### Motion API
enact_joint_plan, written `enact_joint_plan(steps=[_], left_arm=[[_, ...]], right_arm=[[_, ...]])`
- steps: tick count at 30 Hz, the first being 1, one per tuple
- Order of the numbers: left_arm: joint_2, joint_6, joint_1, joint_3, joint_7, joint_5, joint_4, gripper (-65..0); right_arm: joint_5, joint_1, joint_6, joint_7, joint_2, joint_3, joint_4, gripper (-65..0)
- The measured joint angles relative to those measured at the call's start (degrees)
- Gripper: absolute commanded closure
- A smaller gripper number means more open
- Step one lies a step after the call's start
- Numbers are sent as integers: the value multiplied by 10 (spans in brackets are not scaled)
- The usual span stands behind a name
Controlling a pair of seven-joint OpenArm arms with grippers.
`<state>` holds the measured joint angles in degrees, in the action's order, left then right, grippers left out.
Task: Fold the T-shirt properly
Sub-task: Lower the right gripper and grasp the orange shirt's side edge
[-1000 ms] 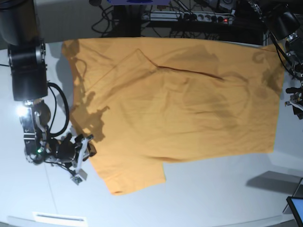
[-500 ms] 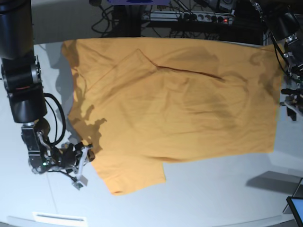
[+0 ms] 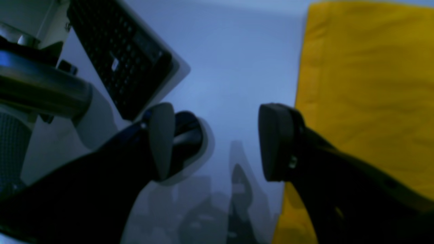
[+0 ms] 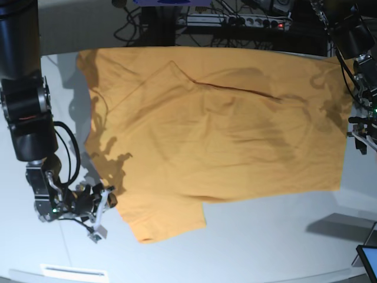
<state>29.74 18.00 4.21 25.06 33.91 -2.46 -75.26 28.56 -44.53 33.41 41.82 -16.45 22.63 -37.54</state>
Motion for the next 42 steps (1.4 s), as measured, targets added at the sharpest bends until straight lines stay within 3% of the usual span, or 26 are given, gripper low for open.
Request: enact_joint_plan(steps=[4, 8, 13, 20, 29, 42], left_arm=[[0, 0, 0, 0, -2, -1, 0, -386], [3, 0, -4, -1, -8, 1, 0, -386], [9, 0, -14, -1, -39, -1, 3, -386], [10, 0, -18, -1, -39, 1, 7, -386], [10, 0, -18, -1, -39, 1, 8, -386], [9, 0, -19, 0, -39, 1, 8, -386]], right_arm=[[-10, -18, 0, -34, 23, 0, 72, -196], [-64, -14, -2, -66, 47, -1, 108, -196], [-95, -19, 0, -64, 64, -1, 112, -196], [-95, -21, 0, -62, 62, -2, 114, -196], [-97, -34, 0, -58, 26, -2, 115, -196], [-97, -32, 0, -60, 32, -2, 115, -196]])
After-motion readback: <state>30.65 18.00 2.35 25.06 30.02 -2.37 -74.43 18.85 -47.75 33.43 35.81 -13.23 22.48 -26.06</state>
